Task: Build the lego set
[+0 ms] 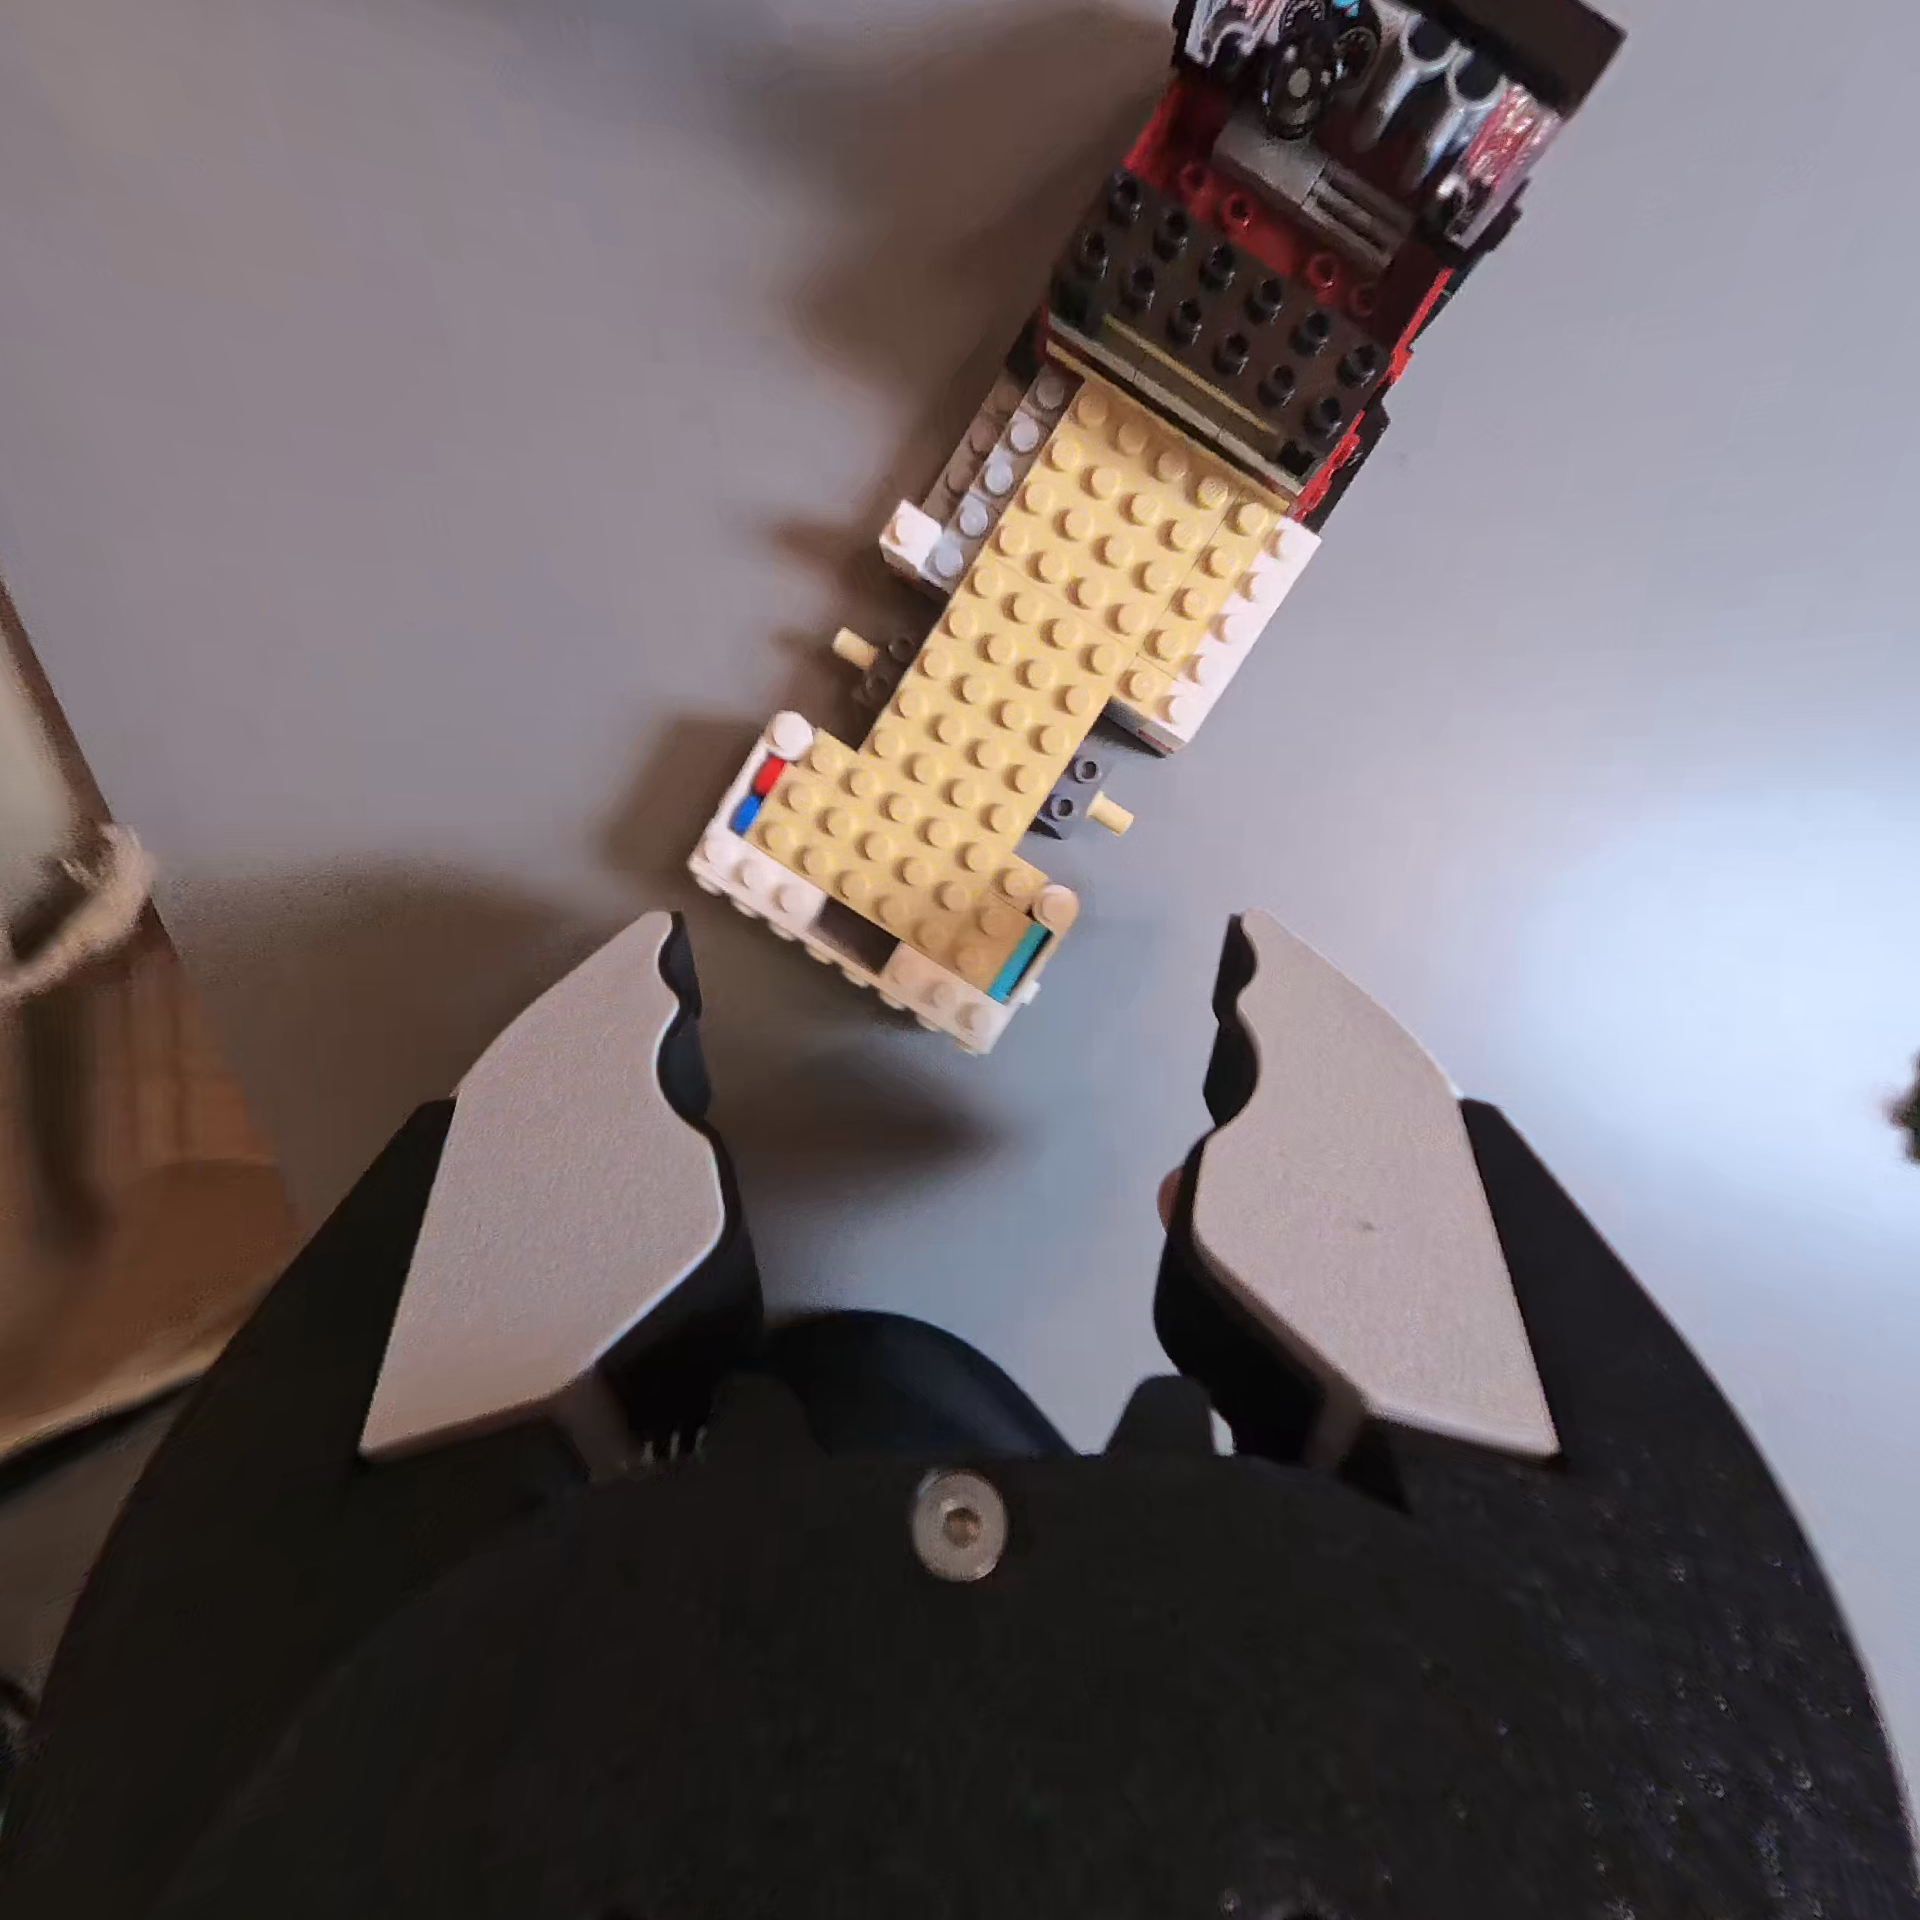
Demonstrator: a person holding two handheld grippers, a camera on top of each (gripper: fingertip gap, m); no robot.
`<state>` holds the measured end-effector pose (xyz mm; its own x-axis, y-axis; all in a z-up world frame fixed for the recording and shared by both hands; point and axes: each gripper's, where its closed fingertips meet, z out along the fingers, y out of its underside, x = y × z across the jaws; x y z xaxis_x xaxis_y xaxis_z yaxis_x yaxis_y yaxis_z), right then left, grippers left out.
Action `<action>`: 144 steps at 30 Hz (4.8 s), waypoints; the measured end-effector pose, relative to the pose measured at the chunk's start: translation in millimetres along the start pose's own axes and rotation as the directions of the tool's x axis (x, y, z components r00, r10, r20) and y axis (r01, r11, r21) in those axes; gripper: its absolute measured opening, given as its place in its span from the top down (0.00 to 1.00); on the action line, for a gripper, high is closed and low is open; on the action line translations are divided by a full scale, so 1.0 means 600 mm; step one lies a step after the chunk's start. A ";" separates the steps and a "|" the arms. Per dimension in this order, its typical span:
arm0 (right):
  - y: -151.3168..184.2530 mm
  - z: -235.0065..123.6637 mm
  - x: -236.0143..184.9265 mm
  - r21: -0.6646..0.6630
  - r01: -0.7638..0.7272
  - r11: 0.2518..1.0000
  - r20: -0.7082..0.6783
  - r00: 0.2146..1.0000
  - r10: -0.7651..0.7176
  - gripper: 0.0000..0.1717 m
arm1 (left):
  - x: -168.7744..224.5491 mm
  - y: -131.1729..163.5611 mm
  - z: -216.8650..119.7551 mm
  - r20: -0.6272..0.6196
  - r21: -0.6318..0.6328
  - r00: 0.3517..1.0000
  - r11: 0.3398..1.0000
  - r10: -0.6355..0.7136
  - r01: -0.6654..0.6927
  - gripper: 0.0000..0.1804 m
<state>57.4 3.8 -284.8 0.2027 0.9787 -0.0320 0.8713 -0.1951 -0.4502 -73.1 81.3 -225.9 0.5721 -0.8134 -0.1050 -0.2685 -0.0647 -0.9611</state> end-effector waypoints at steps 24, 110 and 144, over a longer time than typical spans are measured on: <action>-0.081 0.073 0.098 0.044 0.184 0.982 0.036 0.982 -0.186 0.53 | -0.066 0.083 -0.004 0.047 -0.237 0.995 0.969 0.082 -0.069 0.73; -0.169 -0.017 0.178 0.430 -0.406 0.806 0.212 0.914 0.347 0.57 | -0.066 -0.033 0.069 0.331 -0.422 0.912 0.902 0.243 -0.087 1.00; -0.158 -0.015 0.207 0.218 0.051 0.975 -0.468 0.882 0.058 0.57 | -0.088 0.000 0.067 0.315 -0.506 0.930 0.862 0.192 -0.007 1.00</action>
<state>4.1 143.1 -238.2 0.4387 0.8220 0.3630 0.7619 -0.1262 -0.6353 -72.0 147.5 -230.6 0.7243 -0.5865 -0.3625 -0.6276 -0.3430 -0.6989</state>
